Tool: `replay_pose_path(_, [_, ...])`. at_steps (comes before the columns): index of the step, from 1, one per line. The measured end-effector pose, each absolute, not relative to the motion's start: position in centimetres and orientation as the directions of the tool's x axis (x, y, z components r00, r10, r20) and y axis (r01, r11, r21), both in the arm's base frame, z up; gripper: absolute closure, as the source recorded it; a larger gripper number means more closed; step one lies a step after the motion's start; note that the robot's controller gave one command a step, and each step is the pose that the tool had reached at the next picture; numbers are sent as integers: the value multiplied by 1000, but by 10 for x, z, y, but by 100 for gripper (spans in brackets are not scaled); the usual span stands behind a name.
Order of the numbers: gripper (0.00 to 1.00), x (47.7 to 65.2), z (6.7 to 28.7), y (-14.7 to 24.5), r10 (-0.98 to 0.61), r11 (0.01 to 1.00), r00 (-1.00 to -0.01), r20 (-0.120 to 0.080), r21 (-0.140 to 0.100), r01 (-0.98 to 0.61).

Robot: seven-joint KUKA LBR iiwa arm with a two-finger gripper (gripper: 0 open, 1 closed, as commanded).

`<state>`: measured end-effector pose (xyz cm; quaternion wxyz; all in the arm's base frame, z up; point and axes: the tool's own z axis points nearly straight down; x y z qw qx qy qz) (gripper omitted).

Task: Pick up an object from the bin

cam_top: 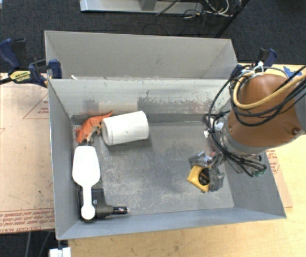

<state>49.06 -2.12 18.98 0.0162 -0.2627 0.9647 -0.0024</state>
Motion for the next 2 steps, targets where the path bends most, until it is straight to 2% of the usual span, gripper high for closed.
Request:
replay_pose_path(1, [100,491,190,-21,-507,862,-861,-30,-13,-507])
replay_pose_path(2, [100,487,371,-3,-503,864,-863,-39,-18,-503])
